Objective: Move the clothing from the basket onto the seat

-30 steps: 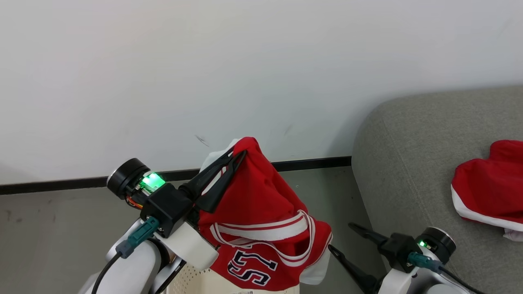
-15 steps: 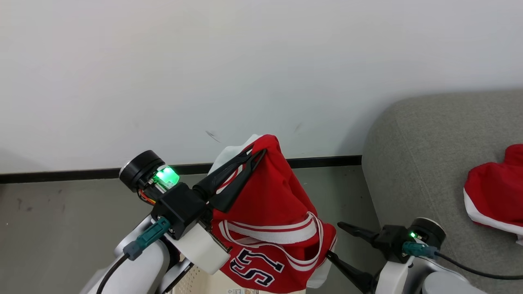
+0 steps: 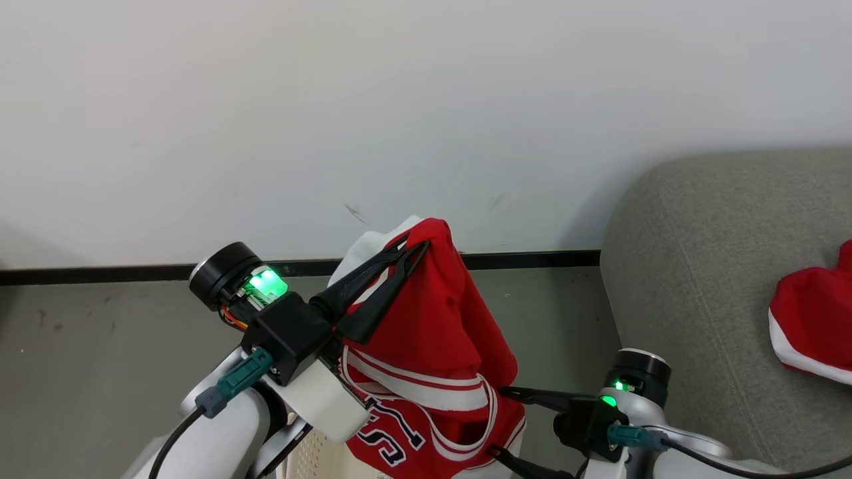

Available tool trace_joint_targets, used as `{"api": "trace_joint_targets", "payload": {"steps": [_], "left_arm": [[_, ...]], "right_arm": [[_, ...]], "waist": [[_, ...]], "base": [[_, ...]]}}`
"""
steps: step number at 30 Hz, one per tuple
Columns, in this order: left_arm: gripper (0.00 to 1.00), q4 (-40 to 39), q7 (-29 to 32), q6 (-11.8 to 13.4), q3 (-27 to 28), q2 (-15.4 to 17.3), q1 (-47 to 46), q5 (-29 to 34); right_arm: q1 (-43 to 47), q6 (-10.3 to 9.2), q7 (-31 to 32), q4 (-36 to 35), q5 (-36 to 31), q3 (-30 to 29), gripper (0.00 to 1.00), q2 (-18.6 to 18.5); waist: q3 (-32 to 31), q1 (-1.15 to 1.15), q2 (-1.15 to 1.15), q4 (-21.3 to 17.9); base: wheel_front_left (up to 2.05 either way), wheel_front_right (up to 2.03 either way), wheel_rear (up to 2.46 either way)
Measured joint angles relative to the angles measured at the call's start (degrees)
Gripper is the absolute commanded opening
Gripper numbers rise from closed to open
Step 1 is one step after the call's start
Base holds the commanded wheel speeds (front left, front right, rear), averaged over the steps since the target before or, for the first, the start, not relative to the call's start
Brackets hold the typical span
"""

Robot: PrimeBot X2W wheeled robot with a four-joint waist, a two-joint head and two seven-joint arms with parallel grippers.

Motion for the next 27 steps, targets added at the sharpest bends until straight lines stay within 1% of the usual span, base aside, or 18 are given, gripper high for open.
{"api": "trace_joint_targets", "payload": {"steps": [3, 6, 7, 8, 9, 10, 12, 14, 18, 21, 25, 26, 27], "left_arm": [[0.00, -0.2, 0.4, 0.0, 0.0, 0.1, 0.0, -0.7], [0.00, -0.3, 0.5, 0.0, 0.0, 0.2, 0.0, -0.7], [0.00, -0.3, 0.5, 0.0, 0.0, 0.2, 0.0, -0.7], [0.00, -0.3, 0.5, 0.0, 0.0, 0.2, 0.0, -0.7], [0.00, -0.4, 0.5, 0.0, 0.0, 0.2, 0.0, -0.8], [0.00, -0.4, 0.6, 0.0, 0.0, 0.3, 0.0, -1.0], [0.00, -0.4, 0.9, 0.0, 0.0, 0.4, 0.0, -1.1], [0.00, -0.4, 0.9, 0.0, 0.1, 0.4, 0.0, -1.1], [0.00, -0.3, 0.9, 0.0, 0.4, 0.5, 0.0, -1.4], [0.00, 0.2, 0.9, 0.1, 0.7, 0.5, 0.1, -1.9], [0.00, 1.5, 0.9, 0.4, 1.4, 0.5, 1.3, -2.7], [0.00, 2.3, 0.9, 0.7, 1.8, 0.5, 2.1, -3.2], [0.00, 2.7, 0.9, 0.8, 2.0, 0.5, 2.6, -3.3]], "right_arm": [[-1.6, 0.00, -0.2, -0.1, 0.0, 2.3, 1.00, 0.4], [-3.1, 0.00, -0.7, -0.1, 0.0, 3.0, 1.00, 1.4], [-3.5, 0.00, -0.7, -0.1, 0.0, 3.1, 0.81, 1.7], [-3.5, 0.00, -0.7, -0.1, 0.0, 3.1, 0.55, 1.7], [-3.9, 0.00, -0.8, 0.0, 0.0, 3.4, 0.45, 1.9], [-4.3, 0.00, -0.8, 0.1, 0.0, 3.7, 0.40, 2.2], [-4.7, 0.00, -1.2, 0.5, 0.0, 4.2, 0.24, 2.6], [-5.3, 0.00, -1.2, 1.0, 0.0, 4.7, 0.00, 3.1], [-5.7, 0.00, -1.3, 2.2, 0.0, 4.5, 0.00, 4.1], [-5.6, 0.00, -1.3, 2.5, 0.7, 2.5, 0.00, 4.2], [-5.2, 0.00, -1.4, 1.6, 2.3, -2.4, 0.00, 4.4], [-4.2, 0.00, -1.4, 1.0, 3.2, -6.5, 0.00, 4.4], [-3.6, 0.00, -1.4, 0.7, 3.6, -8.8, 0.00, 4.4]], "waist": [[0.2, 0.00, 0.00, -0.1], [0.3, 0.00, 0.00, -0.2], [0.4, 0.00, 0.00, -0.3], [0.4, 0.00, 0.00, -0.3], [0.4, 0.00, 0.00, -0.3], [0.4, 0.00, 0.00, -0.4], [0.5, 0.00, 0.00, -0.4], [0.5, 0.00, 0.00, -0.5], [0.5, 0.00, 0.00, -0.6], [0.5, 0.00, 0.00, -0.7], [0.4, 0.00, 0.00, -1.0], [0.4, 0.00, 0.00, -1.3], [0.3, 0.00, 0.00, -1.4]], "base": [[0.00, 0.00, 0.00], [0.00, 0.00, 0.00], [0.00, 0.00, 0.00], [0.00, 0.00, 0.00], [0.00, 0.00, 0.00], [0.00, 0.00, 0.00], [0.00, 0.00, 0.00], [0.00, 0.00, 0.00], [0.00, 0.00, 0.00], [0.00, 0.00, 0.00], [0.00, 0.00, 0.00], [0.00, 0.00, 0.00], [0.00, 0.00, 0.00]]}}
